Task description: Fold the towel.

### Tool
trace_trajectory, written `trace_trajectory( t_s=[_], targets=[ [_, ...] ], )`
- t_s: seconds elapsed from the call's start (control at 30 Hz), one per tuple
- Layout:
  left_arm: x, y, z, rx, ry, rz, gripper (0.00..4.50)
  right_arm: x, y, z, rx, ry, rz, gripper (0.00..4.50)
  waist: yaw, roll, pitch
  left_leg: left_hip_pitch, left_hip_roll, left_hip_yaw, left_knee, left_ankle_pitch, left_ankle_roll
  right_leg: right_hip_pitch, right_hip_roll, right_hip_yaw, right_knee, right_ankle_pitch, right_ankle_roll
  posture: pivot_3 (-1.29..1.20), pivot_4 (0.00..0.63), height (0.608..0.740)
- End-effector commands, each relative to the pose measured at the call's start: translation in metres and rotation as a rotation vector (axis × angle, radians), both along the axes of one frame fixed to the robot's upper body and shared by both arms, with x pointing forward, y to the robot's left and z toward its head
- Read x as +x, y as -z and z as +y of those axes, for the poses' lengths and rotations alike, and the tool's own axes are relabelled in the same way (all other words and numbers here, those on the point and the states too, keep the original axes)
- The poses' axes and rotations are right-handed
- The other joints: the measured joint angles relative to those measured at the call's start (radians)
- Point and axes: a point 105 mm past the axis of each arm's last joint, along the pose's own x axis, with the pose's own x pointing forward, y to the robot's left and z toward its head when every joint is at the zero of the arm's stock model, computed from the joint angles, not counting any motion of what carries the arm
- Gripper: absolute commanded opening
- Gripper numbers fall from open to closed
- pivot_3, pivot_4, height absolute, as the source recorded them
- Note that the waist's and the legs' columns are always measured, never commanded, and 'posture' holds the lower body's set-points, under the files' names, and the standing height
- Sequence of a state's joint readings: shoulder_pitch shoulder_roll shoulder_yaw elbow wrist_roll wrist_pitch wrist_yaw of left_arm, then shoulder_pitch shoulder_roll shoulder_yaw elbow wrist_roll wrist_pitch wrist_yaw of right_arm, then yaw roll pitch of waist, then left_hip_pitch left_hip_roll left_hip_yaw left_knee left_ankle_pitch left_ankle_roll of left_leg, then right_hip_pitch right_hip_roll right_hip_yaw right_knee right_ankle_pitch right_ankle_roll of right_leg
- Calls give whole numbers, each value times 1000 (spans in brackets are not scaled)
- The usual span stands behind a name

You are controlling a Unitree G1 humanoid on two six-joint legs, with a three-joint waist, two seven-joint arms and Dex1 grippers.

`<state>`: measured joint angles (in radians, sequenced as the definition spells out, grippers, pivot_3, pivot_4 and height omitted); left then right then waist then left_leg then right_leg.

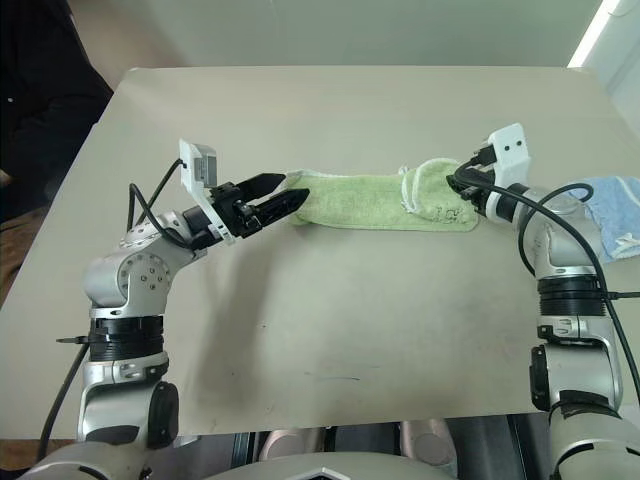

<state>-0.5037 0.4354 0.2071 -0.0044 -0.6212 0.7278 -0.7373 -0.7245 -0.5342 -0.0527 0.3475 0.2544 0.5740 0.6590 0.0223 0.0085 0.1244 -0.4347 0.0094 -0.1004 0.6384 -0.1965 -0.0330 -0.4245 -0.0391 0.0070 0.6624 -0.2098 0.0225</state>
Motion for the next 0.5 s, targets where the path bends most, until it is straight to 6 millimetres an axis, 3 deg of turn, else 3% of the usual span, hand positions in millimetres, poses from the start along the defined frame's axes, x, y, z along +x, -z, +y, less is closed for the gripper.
trace_trajectory(
  t_s=[0.03,0.27,0.43,0.5],
  targets=[
    [-11,-12,0,-80,-24,-6,4500,5,-17,14,-9,-60,-88,21,-1,0,0,0,0,0,0,0,0,0,0,0,0,0,0,0,150,740],
    [-32,2,-7,-196,-94,94,4500,18,12,24,-22,-50,-52,21,1,0,0,0,0,0,1,0,1,0,0,-1,0,0,-1,0,150,740],
    [-38,16,-11,-255,-159,178,4500,19,58,22,-72,-27,69,21,9,0,0,0,0,-1,1,-2,2,1,0,-1,0,1,-1,0,150,740],
    [-38,19,-12,-272,-184,205,4500,18,68,22,-78,-26,92,21,8,0,0,2,0,0,1,-2,3,3,0,-1,0,1,-2,0,150,740]
  ],
)
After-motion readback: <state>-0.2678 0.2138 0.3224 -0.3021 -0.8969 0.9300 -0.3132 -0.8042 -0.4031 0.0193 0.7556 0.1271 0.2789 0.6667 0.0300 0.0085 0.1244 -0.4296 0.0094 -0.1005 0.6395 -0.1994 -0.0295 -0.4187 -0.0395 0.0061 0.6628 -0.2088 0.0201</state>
